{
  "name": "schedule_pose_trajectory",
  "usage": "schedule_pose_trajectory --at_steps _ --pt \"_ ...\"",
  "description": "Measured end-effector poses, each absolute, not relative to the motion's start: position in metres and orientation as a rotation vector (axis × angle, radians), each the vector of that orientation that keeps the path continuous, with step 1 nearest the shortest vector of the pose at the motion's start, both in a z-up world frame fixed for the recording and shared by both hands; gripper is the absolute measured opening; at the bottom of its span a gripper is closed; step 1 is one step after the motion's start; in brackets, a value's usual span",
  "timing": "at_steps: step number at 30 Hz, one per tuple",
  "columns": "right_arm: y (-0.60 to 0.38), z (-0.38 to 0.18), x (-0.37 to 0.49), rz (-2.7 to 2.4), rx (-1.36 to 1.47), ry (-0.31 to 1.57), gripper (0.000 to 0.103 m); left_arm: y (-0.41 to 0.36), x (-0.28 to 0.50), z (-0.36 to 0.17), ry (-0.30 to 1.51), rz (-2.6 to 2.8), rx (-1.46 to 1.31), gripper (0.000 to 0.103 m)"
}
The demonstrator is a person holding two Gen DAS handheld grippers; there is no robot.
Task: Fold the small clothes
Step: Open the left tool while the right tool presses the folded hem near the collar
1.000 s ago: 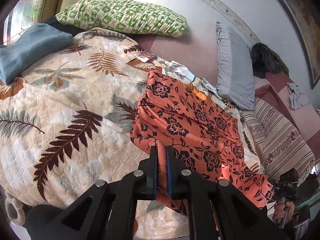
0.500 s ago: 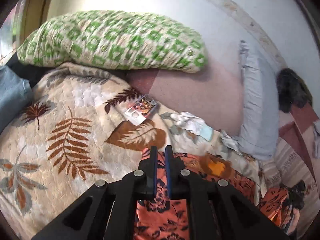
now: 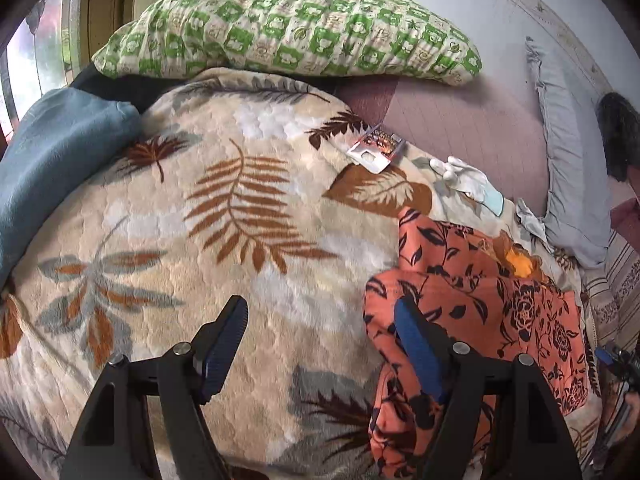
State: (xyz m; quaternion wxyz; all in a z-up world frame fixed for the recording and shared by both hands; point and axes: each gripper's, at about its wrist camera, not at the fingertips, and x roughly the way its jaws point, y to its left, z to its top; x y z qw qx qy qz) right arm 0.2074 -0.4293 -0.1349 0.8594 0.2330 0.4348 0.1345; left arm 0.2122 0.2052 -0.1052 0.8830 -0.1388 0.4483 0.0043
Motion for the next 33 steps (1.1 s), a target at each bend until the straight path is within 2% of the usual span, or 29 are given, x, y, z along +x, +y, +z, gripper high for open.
schedule_pose_trajectory --at_steps 5,6,8,10,11,17,24,25,26,27,29,31,33 --pt "-0.399 -0.142 0.271 0.255 0.312 0.966 0.081 0.200 0.171 -0.133 0.984 -0.029 -0.368 0.076" --pt "-0.397 -0.149 0.284 0.235 0.295 0.995 0.078 0.198 0.165 -0.137 0.995 -0.037 -0.366 0.076" --pt "-0.392 -0.164 0.303 0.199 0.259 1.052 0.061 0.195 0.158 -0.143 1.010 -0.052 -0.341 0.076" --pt "-0.389 -0.171 0.310 0.174 0.226 1.067 0.030 0.193 0.162 -0.146 1.025 -0.064 -0.321 0.076" --pt "-0.387 -0.171 0.309 0.166 0.208 1.071 0.028 0.193 0.166 -0.146 1.026 -0.069 -0.333 0.076" --pt "-0.387 -0.165 0.303 0.173 0.208 1.058 0.029 0.185 0.221 -0.143 1.036 -0.145 -0.443 0.076" --pt "-0.388 -0.166 0.306 0.181 0.237 1.060 0.030 0.170 0.277 -0.163 1.158 -0.211 -0.520 0.074" --pt "-0.387 -0.168 0.307 0.181 0.237 1.064 0.030 0.166 0.279 -0.161 1.140 -0.221 -0.493 0.069" --pt "-0.388 -0.169 0.308 0.183 0.241 1.066 0.030 0.162 0.281 -0.159 1.125 -0.228 -0.455 0.036" --pt "-0.388 -0.169 0.308 0.186 0.240 1.064 0.030 0.159 0.284 -0.159 1.136 -0.216 -0.421 0.008" --pt "-0.388 -0.170 0.310 0.188 0.226 1.075 0.027 0.154 0.287 -0.158 1.133 -0.218 -0.398 0.008" --pt "-0.387 -0.171 0.312 0.192 0.220 1.092 0.013 0.148 0.288 -0.149 1.100 -0.203 -0.330 0.006" --pt "-0.387 -0.167 0.313 0.194 0.217 1.089 0.011 0.143 0.288 -0.129 1.037 -0.202 -0.285 0.006"
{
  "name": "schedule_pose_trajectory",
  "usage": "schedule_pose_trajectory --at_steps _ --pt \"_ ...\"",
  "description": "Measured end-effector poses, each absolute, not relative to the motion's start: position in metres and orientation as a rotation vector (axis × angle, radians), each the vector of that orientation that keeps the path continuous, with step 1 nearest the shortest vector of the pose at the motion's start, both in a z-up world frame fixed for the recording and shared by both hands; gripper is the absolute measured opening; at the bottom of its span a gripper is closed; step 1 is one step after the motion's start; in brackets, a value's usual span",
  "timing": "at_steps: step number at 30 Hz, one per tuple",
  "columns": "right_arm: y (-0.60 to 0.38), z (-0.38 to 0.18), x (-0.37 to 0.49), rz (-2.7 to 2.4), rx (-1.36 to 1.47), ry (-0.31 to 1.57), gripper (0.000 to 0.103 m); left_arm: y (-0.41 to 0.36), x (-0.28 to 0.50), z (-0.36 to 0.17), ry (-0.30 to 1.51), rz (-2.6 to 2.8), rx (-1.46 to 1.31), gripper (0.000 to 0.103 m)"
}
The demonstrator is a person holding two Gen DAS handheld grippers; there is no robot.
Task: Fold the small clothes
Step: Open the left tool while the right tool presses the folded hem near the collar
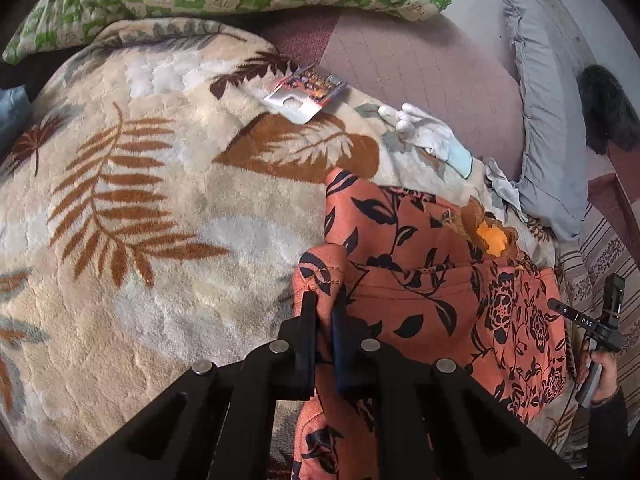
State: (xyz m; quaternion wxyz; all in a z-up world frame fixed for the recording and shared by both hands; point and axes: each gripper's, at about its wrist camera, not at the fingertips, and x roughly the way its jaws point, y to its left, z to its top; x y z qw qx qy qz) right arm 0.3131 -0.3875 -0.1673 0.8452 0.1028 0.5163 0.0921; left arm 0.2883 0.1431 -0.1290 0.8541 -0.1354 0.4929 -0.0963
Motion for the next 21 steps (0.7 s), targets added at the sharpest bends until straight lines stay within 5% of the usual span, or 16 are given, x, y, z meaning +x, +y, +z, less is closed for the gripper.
schedule_pose_trajectory --at_steps 7,10,15,18,21 --pt "-0.390 -0.110 0.289 0.201 0.190 0.922 0.009 0.107 0.290 -0.018 0.689 -0.315 -0.123 0.006" --pt "-0.409 -0.092 0.267 0.130 0.241 0.819 0.008 0.086 0.311 -0.019 0.649 -0.300 -0.053 0.006" --pt "-0.440 -0.142 0.269 0.026 0.338 0.898 0.013 0.094 0.371 -0.143 1.121 -0.040 -0.051 0.018" --pt "-0.444 -0.166 0.271 0.028 0.337 0.982 0.013 0.109 0.355 -0.149 1.006 -0.002 -0.068 0.063" --pt "-0.443 -0.157 0.262 0.045 0.324 0.949 0.013 0.129 0.336 -0.127 0.934 -0.039 -0.166 0.067"
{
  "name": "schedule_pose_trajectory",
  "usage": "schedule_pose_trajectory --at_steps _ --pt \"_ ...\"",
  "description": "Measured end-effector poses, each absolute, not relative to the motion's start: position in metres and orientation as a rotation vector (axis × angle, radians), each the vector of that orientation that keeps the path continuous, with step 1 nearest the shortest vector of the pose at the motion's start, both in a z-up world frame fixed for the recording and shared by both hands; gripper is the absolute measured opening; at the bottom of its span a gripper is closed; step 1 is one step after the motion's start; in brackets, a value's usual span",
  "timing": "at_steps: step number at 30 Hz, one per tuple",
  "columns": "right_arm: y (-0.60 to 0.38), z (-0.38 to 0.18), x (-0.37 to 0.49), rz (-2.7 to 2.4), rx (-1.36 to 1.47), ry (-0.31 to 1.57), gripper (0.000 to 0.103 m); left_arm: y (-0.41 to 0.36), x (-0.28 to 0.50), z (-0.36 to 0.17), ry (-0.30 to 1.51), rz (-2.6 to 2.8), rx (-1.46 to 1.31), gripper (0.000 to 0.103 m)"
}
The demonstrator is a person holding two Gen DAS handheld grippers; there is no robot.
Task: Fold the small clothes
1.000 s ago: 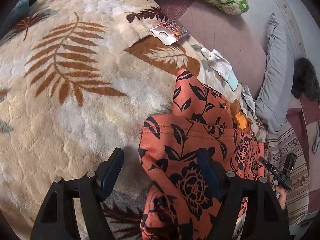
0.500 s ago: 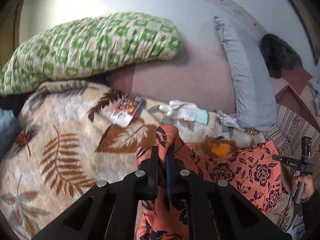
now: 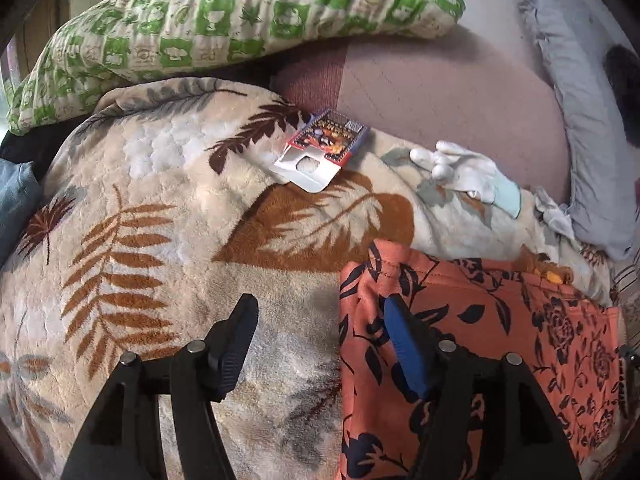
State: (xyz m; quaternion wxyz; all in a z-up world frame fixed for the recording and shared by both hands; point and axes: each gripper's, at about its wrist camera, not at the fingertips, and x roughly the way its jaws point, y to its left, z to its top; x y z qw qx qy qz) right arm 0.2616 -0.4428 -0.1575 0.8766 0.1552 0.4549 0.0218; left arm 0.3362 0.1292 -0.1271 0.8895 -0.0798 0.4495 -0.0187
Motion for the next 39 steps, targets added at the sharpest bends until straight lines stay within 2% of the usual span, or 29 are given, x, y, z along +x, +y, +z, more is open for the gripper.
schedule_pose_trajectory --at_steps 5,8,11,13,14,15,18,20,22,23,24,26,27,28,33,35,36,38,39 --pt "-0.433 -0.146 0.253 0.078 0.273 0.936 0.014 0.153 0.299 -0.104 0.900 -0.121 -0.242 0.074" --pt "-0.425 -0.154 0.258 0.083 0.253 0.965 0.014 0.153 0.275 -0.116 0.975 -0.198 -0.274 0.074" --pt "-0.417 -0.168 0.265 0.096 0.265 1.013 0.014 0.136 0.250 -0.138 1.035 -0.222 -0.184 0.074" --pt "-0.412 -0.172 0.266 0.092 0.239 1.023 0.012 0.124 0.246 -0.163 1.118 -0.149 -0.058 0.062" --pt "-0.411 -0.171 0.267 0.078 0.227 1.030 0.010 0.124 0.243 -0.167 1.101 -0.145 -0.074 0.061" --pt "-0.411 -0.169 0.267 0.053 0.217 1.027 0.002 0.124 0.243 -0.166 1.088 -0.135 -0.086 0.061" --pt "-0.412 -0.160 0.262 -0.031 0.139 1.003 0.002 0.120 0.246 -0.156 1.083 -0.131 -0.106 0.060" --pt "-0.419 -0.173 0.266 -0.027 0.159 1.082 0.004 0.117 0.245 -0.142 1.045 -0.164 -0.128 0.060" --pt "-0.428 -0.170 0.261 0.001 0.239 1.064 0.005 0.118 0.242 -0.128 0.996 -0.205 -0.147 0.068" --pt "-0.435 -0.164 0.257 0.021 0.298 1.042 0.006 0.119 0.242 -0.123 0.980 -0.216 -0.157 0.077" --pt "-0.442 -0.159 0.252 0.035 0.358 1.031 0.014 0.120 0.242 -0.120 0.967 -0.222 -0.165 0.081" --pt "-0.451 -0.154 0.244 0.062 0.458 1.029 0.049 0.123 0.247 -0.121 0.966 -0.234 -0.200 0.082" --pt "-0.453 -0.154 0.239 0.083 0.500 1.029 0.086 0.125 0.252 -0.123 0.971 -0.240 -0.230 0.082" --pt "-0.454 -0.154 0.235 0.102 0.535 1.025 0.090 0.126 0.256 -0.126 0.970 -0.250 -0.268 0.082" --pt "-0.447 -0.159 0.242 0.149 0.551 1.019 0.089 0.129 0.285 -0.159 1.065 -0.298 -0.483 0.082" --pt "-0.447 -0.177 0.252 0.155 0.600 1.084 0.089 0.127 0.291 -0.172 1.118 -0.291 -0.521 0.081" --pt "-0.446 -0.186 0.254 0.181 0.650 1.119 0.087 0.126 0.290 -0.171 1.104 -0.295 -0.515 0.081" --pt "-0.440 -0.184 0.248 0.254 0.682 1.093 0.072 0.122 0.289 -0.169 1.103 -0.332 -0.502 0.081" --pt "-0.436 -0.181 0.244 0.283 0.687 1.084 0.070 0.120 0.290 -0.170 1.109 -0.341 -0.491 0.080"
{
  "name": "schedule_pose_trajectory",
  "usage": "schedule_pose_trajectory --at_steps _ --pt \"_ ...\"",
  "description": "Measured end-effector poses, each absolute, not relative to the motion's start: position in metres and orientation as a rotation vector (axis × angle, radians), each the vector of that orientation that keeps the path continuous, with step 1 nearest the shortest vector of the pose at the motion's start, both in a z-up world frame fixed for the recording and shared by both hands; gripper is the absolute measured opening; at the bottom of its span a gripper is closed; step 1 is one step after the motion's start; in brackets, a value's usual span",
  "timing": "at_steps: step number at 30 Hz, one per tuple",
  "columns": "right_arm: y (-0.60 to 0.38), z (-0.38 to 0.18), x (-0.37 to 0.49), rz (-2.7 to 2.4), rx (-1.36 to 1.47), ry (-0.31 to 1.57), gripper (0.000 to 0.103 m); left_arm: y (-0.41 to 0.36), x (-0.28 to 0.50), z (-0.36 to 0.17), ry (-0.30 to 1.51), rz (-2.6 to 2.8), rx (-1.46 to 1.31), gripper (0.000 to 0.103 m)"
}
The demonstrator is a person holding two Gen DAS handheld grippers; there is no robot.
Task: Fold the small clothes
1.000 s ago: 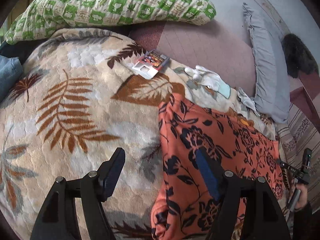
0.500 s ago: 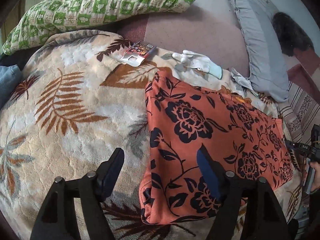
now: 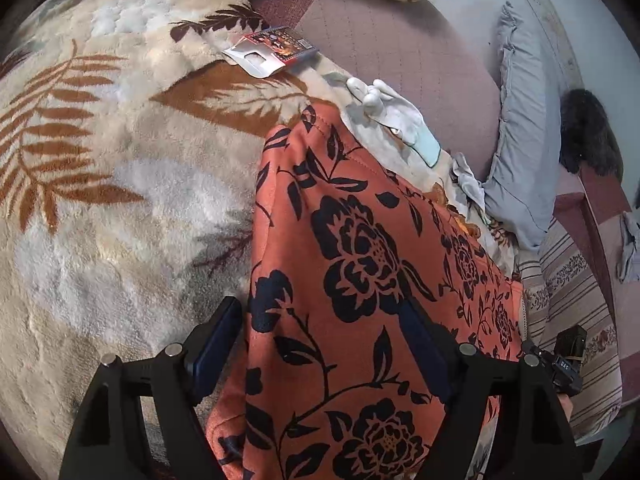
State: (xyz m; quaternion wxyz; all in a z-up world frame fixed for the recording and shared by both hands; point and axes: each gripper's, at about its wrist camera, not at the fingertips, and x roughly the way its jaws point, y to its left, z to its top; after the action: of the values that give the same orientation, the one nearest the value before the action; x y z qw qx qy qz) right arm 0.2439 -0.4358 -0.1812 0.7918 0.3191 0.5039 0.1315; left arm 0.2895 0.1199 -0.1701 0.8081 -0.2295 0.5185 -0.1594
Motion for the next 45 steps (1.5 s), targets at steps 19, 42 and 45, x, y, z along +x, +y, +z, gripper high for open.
schedule_pose_trajectory --at_steps 19,42,45 --pt "-0.423 -0.120 0.241 0.303 0.632 1.039 0.015 0.093 0.267 -0.051 0.956 -0.219 -0.186 0.012" --pt "-0.376 -0.116 0.092 0.101 0.383 1.020 0.026 0.152 0.077 -0.072 0.847 -0.075 -0.250 0.065" --pt "-0.365 -0.092 0.099 0.179 0.414 0.939 0.026 0.136 0.059 -0.068 0.840 -0.165 -0.255 0.065"
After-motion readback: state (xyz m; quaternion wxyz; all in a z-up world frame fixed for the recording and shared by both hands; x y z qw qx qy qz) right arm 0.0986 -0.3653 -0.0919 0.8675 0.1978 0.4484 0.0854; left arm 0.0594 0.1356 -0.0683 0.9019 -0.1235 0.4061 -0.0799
